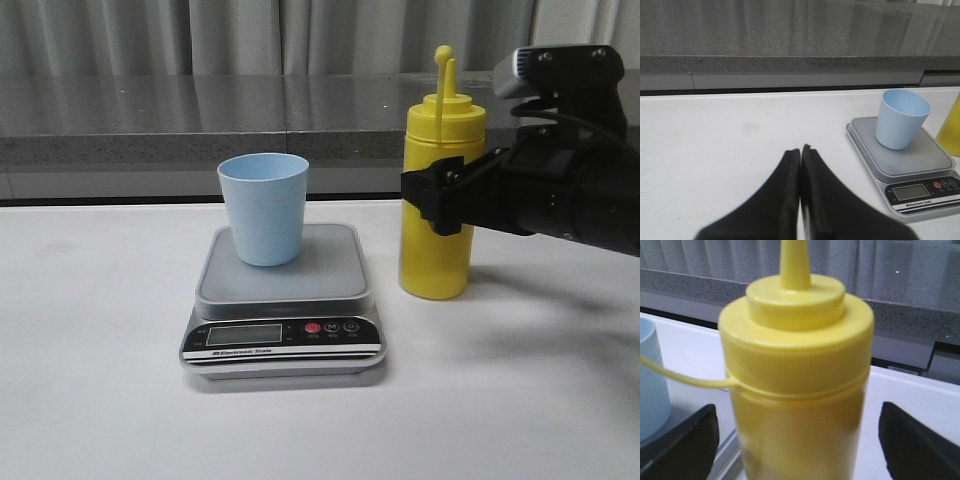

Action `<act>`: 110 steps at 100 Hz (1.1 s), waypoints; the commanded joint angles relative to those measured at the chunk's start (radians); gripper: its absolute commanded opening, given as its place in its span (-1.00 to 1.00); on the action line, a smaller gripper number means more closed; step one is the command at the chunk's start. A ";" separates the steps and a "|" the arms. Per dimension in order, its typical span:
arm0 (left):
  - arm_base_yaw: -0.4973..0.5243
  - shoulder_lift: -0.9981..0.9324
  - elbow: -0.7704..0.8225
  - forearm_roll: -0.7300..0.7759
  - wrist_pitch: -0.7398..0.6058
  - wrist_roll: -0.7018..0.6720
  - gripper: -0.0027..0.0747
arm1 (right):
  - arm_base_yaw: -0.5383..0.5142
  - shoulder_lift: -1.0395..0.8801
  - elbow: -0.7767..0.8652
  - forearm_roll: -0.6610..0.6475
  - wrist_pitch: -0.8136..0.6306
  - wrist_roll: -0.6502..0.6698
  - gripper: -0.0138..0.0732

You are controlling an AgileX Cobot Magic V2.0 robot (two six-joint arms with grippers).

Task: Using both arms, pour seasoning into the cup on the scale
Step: 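Close the right gripper around the yellow bottle's body, then lift the bottle with the right gripper and tilt its nozzle over the cup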

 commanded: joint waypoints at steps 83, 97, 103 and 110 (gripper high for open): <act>0.002 0.008 -0.029 -0.003 -0.080 -0.009 -0.98 | 0.002 0.037 -0.096 -0.003 -0.124 -0.005 0.00; 0.002 0.008 -0.029 -0.003 -0.080 -0.009 -0.98 | 0.002 0.037 -0.096 -0.003 -0.169 -0.005 -0.16; 0.002 0.008 -0.029 -0.003 -0.080 -0.009 -0.98 | 0.002 0.037 -0.096 -0.003 -0.169 -0.005 -0.16; 0.002 0.008 -0.029 -0.003 -0.080 -0.009 -0.98 | 0.002 0.036 -0.096 -0.003 -0.159 -0.005 -0.16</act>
